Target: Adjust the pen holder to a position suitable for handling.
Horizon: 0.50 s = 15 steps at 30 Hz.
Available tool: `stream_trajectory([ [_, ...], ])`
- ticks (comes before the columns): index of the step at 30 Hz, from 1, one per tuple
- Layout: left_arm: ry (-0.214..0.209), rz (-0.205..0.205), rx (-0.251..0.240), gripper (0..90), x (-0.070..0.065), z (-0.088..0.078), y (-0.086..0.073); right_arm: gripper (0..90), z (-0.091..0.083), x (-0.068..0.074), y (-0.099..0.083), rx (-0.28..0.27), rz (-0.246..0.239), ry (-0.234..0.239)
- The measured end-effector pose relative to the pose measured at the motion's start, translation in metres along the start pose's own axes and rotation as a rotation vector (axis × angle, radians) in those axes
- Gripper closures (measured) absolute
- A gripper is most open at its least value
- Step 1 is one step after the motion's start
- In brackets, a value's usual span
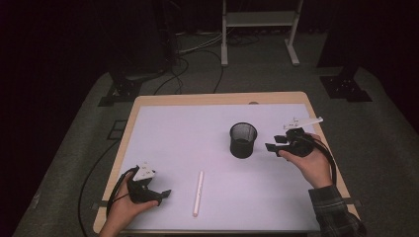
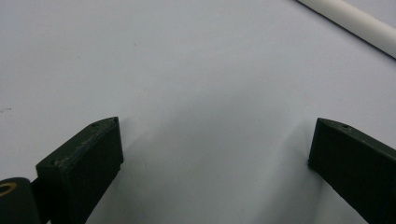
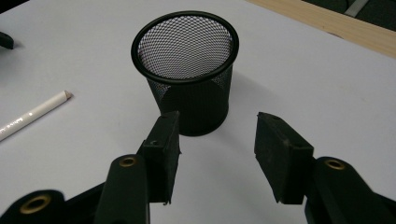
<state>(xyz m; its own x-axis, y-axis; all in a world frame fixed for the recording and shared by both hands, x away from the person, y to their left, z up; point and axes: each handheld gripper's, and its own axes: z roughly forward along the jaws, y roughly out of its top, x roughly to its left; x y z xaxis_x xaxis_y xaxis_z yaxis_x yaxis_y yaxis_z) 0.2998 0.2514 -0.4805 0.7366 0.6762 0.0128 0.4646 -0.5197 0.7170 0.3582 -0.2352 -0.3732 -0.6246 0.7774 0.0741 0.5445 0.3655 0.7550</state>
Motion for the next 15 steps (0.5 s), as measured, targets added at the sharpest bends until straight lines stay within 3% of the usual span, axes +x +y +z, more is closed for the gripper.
stream_trajectory([
  [15,0.001,0.002,-0.003,2.3,0.0,0.0,0.0,54.3,0.018,-0.009,0.03,0.028,0.016,0.03],
])
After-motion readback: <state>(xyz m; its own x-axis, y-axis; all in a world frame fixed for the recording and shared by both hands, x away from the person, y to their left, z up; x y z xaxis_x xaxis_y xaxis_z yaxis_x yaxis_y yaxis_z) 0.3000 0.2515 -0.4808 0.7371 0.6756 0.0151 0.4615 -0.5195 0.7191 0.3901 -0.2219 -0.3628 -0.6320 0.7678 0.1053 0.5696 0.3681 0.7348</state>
